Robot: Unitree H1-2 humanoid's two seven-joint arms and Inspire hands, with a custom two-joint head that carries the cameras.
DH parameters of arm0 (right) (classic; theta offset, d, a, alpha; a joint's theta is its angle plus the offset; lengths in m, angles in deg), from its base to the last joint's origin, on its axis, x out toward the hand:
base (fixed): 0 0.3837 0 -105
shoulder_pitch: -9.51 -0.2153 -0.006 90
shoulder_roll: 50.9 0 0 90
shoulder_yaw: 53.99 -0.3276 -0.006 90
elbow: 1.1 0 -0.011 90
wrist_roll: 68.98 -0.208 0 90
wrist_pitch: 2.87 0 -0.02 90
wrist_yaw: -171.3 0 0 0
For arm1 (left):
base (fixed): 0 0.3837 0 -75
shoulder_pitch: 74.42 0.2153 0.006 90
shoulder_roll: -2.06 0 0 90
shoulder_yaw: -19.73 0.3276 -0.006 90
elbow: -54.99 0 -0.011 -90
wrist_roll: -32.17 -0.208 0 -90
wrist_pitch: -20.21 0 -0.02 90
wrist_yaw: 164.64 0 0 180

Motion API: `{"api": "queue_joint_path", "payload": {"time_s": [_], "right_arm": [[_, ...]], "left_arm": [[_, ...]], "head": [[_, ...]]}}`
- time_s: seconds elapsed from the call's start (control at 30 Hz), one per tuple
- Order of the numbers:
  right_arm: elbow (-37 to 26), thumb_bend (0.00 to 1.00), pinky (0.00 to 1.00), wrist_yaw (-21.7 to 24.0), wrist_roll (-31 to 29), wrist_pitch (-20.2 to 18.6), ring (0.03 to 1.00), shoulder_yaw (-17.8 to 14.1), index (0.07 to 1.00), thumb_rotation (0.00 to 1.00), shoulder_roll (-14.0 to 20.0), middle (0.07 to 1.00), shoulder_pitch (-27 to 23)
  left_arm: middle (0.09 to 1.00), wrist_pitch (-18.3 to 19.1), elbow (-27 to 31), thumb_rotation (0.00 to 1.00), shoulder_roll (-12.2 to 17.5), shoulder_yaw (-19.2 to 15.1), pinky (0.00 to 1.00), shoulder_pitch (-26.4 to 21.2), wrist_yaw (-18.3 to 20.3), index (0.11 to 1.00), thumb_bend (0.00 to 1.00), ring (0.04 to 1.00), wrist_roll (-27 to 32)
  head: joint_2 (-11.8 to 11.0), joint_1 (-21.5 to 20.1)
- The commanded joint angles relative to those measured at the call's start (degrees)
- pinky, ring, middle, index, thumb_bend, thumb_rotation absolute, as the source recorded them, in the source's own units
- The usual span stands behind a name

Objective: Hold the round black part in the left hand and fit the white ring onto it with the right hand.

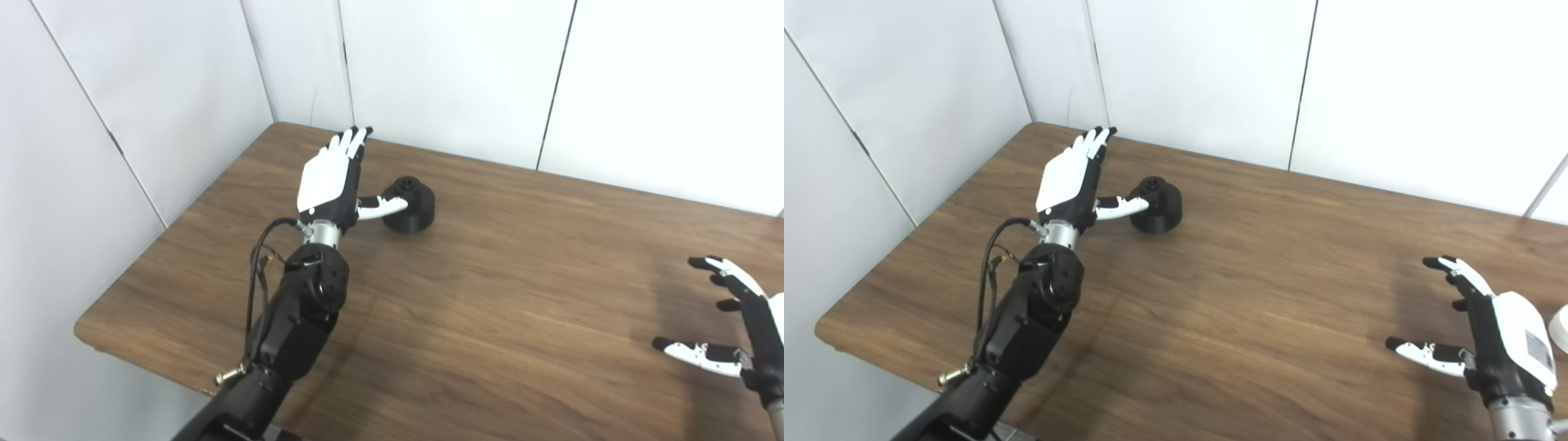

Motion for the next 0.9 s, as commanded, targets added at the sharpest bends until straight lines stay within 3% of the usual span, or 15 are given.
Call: {"api": "queue_joint_path", "payload": {"time_s": [0.0, 0.37, 0.87], "right_arm": [[-2.3, 0.80, 0.67, -0.8, 0.0, 0.7, 0.829, -0.6, 0.809, 0.06, 0.4, 0.890, -1.7], [-2.9, 0.80, 0.68, -0.9, -0.1, 0.3, 0.840, -0.9, 0.813, 0.03, 0.5, 0.897, -1.2], [-4.6, 0.79, 0.70, -0.1, 0.2, -0.5, 0.844, -1.3, 0.819, 0.07, 0.9, 0.904, -0.2]], "left_arm": [[1.000, 0.8, -0.2, 0.58, 2.2, 0.6, 1.00, -3.6, 0.3, 0.951, 1.00, 1.000, -1.8], [1.000, 3.8, -2.5, 0.66, 3.8, 3.7, 1.00, -4.6, 3.9, 0.938, 1.00, 1.000, -3.1], [1.000, 4.0, -7.7, 0.65, 4.0, 6.4, 1.00, -6.2, 6.0, 0.936, 1.00, 1.000, -4.9]], "head": [[0.1, 0.0], [0.2, -0.1], [0.9, -0.9]]}}
